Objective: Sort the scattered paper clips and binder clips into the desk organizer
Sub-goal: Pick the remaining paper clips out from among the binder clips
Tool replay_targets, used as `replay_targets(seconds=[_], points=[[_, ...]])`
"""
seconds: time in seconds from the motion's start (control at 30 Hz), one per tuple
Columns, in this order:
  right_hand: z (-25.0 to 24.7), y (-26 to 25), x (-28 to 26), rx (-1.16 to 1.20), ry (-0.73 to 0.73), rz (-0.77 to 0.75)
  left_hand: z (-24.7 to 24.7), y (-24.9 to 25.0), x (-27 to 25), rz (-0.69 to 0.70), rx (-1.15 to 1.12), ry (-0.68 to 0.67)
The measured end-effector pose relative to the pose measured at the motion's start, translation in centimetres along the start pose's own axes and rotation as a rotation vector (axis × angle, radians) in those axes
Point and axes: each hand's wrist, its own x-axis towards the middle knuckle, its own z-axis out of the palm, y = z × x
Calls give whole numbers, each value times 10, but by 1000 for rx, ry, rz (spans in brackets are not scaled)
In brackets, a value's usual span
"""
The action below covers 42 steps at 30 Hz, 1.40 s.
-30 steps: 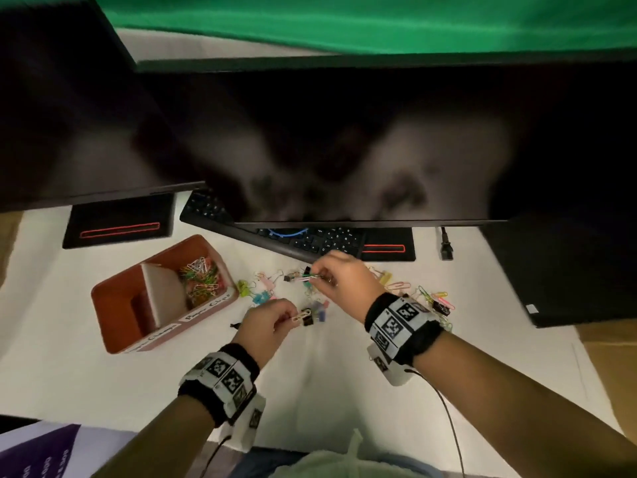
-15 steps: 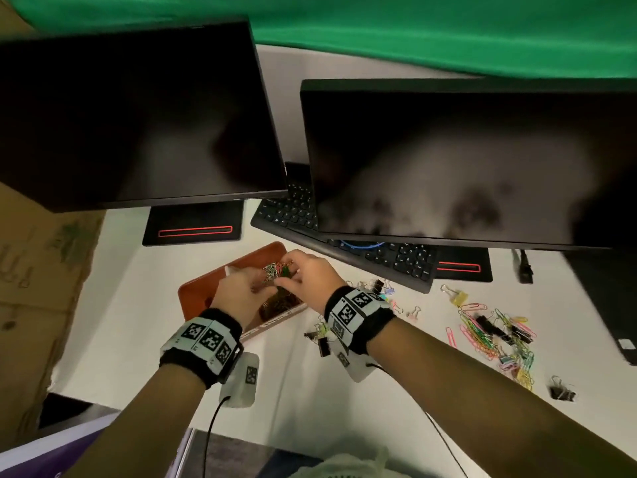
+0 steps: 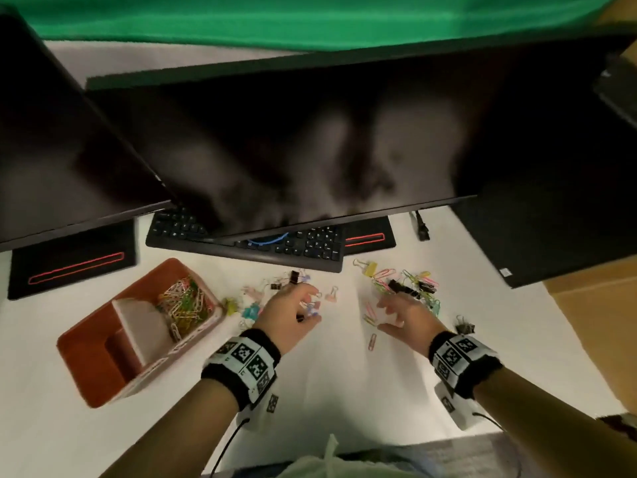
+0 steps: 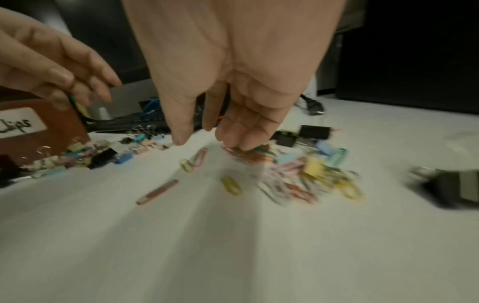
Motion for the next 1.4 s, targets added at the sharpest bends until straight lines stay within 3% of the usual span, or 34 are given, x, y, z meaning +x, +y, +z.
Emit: replay_targets(seconds=[0.17,0.27,0.43,0.57,0.7,0.87,1.27,1.4], points=[[-10,41,-10,7,-20,31,68,23,28,47,212,-166],[-12,44,-1,9,-48,-4,98,31,40,-7,249,-190],[-18,54,19,-14,23,-24,124,39,56,-6,358,-177],[-23,65,25,-54,111,-98,127,39,61,26,365,-191],[-16,66,24,-96,29,-151,123,32,63,49,308,-190],[-12,62,27,-93,11,-133,121,29,64,67,295,-153],[-22,61,32,35,11,-120,106,20,69,137,276,-334],[-24,59,35,42,-7,-91,111,22,71,217,332,-288]])
